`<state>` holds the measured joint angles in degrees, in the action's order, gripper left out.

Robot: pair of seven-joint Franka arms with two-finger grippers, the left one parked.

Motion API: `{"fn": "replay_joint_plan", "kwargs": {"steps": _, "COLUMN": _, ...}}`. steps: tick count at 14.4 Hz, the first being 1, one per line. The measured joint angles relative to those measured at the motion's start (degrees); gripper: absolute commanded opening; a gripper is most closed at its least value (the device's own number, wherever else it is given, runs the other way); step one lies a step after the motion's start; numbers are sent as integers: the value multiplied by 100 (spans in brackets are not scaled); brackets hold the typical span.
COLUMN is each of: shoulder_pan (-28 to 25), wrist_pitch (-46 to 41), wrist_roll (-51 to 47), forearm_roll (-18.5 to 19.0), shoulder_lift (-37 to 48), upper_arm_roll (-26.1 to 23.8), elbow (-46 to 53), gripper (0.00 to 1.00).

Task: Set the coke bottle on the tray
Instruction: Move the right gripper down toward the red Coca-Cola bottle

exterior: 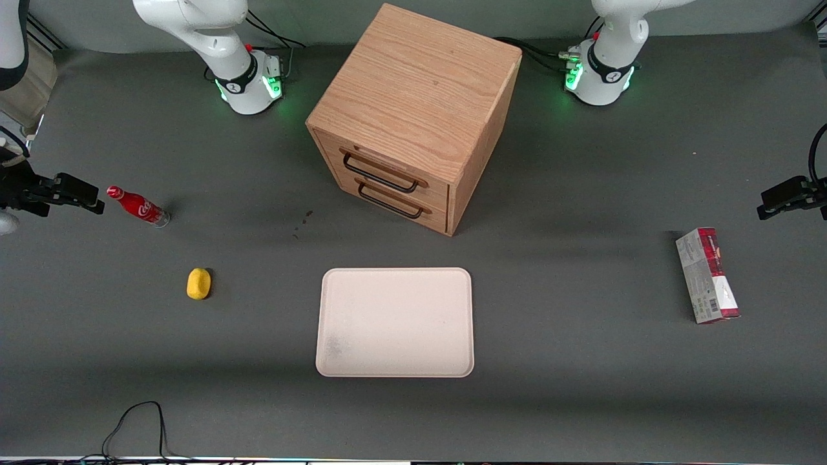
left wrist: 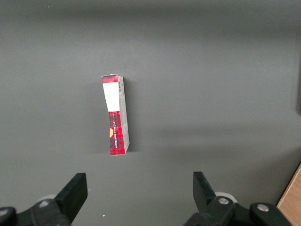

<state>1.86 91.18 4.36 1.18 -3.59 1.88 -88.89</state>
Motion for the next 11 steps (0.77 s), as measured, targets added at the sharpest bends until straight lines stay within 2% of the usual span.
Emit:
{"fn": "replay_joint_plan", "kwargs": {"steps": 8, "shoulder_pan": 5, "wrist_pitch": -81, "wrist_roll": 114, "forearm_roll": 14, "shoulder_lift": -19, "upper_arm_roll": 69, "elbow": -7, "gripper": 100}}
{"fn": "replay_joint_plan", "kwargs": {"steps": 11, "shoulder_pan": 19, "wrist_pitch": -251, "wrist_roll": 828, "forearm_roll": 35, "shoulder_lift": -14, "upper_arm_roll": 560, "elbow": -27, "gripper": 100}}
